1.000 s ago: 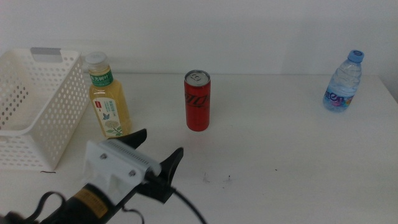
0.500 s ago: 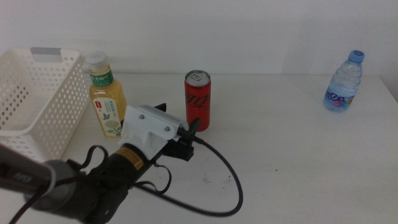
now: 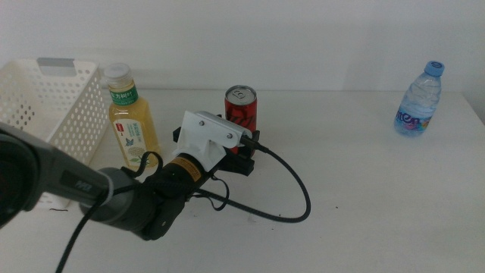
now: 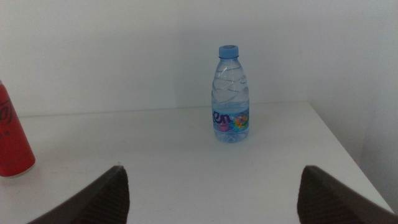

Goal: Use arms to grab the bottles and put them into the dustbin to the left of the table.

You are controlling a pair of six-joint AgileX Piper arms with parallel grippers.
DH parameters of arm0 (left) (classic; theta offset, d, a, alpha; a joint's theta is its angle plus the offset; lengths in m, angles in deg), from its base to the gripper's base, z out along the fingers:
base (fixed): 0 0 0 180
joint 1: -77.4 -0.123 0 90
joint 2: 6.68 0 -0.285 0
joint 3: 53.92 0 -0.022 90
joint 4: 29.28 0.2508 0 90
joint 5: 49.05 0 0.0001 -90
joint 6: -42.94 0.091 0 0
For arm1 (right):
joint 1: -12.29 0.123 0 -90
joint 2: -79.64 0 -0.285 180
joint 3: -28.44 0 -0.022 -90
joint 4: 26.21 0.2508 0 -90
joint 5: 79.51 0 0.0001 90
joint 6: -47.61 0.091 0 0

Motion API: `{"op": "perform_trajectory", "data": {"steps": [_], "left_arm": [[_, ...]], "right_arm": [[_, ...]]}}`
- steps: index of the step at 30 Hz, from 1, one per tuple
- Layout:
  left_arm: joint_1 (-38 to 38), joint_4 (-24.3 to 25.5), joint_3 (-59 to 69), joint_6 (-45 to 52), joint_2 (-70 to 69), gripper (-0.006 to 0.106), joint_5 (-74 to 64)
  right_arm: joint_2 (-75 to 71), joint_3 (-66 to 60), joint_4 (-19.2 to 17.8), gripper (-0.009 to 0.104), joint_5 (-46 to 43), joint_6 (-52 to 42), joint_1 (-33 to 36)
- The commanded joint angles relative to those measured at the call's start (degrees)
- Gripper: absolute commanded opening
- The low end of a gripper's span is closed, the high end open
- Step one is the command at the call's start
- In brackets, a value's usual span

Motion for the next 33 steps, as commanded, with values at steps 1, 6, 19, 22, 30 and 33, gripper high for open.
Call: {"op": "perform_trajectory", "data": {"steps": [1, 6, 19, 22, 30, 33], "left_arm": [[-0.1, -0.4, -2.1, -0.7, 1.3, 0.094, -0.1], [-0.1, -0.8, -6.4, -1.0, 4.7, 0.094, -0.3], [-0.2, -1.6, -16.0, -1.0, 11.4, 0.093, -2.2], [-0.2, -1.5, -16.5, -1.0, 11.8, 0.086, -2.6], [-0.2, -0.1, -16.5, 1.9, 11.8, 0.038, -2.0], [-0.2, -0.1, -16.5, 1.9, 11.5, 0.021, -2.0]], "right_arm": [[-0.3, -0.2, -0.6, 0.081, -0.5, -0.2, -0.2], [-0.3, -0.2, -0.6, 0.081, -0.5, -0.2, -0.2], [-0.3, -0.2, -0.6, 0.081, -0.5, -0.2, -0.2], [-0.3, -0.2, -0.6, 0.081, -0.5, -0.2, -0.2], [-0.3, -0.2, -0.6, 0.081, -0.5, -0.2, -0.2], [-0.3, -0.2, -0.6, 0.081, -0.5, -0.2, -0.2]]}}
